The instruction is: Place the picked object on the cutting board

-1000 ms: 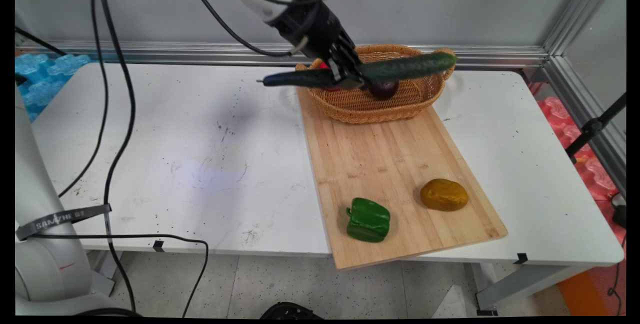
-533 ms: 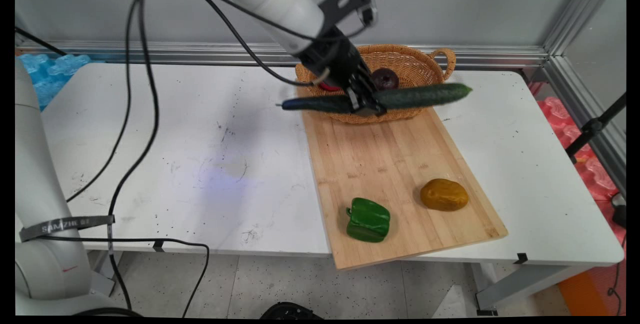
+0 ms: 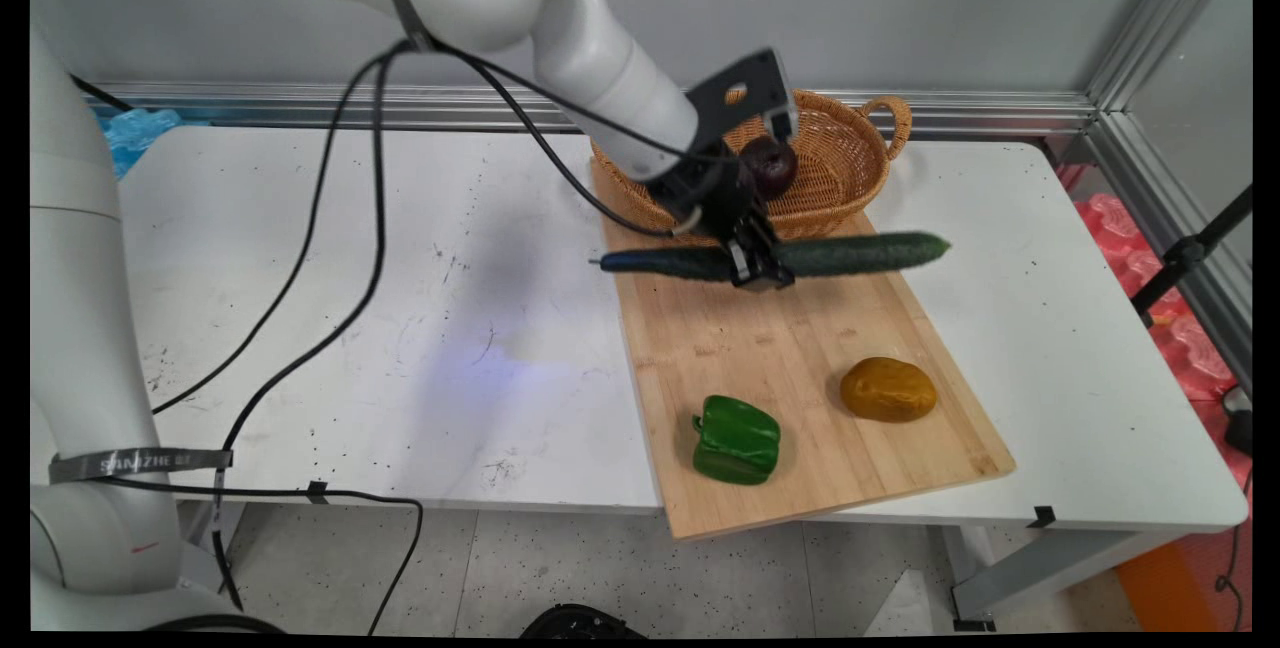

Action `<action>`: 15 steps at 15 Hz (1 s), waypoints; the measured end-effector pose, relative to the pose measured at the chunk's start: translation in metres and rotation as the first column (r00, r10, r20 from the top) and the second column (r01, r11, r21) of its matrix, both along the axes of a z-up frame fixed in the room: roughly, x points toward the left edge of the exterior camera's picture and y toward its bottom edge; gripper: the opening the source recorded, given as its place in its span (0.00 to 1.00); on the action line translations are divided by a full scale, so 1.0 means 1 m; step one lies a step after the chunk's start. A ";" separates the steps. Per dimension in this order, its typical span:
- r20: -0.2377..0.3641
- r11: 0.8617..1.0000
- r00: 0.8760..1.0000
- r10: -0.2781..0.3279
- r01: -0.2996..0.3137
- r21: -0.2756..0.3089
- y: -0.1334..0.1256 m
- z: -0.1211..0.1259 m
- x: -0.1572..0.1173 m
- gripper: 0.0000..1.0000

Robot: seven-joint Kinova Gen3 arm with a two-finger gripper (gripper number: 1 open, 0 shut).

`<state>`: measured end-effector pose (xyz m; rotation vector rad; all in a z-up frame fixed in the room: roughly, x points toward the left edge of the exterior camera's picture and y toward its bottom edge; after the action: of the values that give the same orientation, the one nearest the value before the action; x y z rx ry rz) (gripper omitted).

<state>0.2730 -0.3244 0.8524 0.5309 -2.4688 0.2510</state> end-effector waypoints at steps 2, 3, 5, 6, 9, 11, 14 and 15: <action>0.012 1.000 1.000 -0.004 0.004 0.009 -0.003 -0.017 -0.006 0.00; 0.018 1.000 1.000 -0.005 0.004 0.015 -0.005 -0.025 -0.008 0.00; 0.025 1.000 1.000 -0.004 0.004 0.023 -0.007 -0.037 -0.011 0.00; 0.028 1.000 1.000 -0.003 0.003 0.028 -0.009 -0.043 -0.013 0.00; 0.033 0.999 0.999 0.000 -0.001 0.035 -0.013 -0.059 -0.017 0.00; 0.032 0.999 0.999 0.001 -0.003 0.037 -0.017 -0.068 -0.019 0.00; 0.029 0.999 1.000 0.001 -0.002 0.039 -0.019 -0.076 -0.020 0.00; 0.025 0.999 1.000 -0.001 0.000 0.038 -0.020 -0.078 -0.020 1.00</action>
<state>0.2529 -0.3440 0.7740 0.5462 -2.5026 0.2122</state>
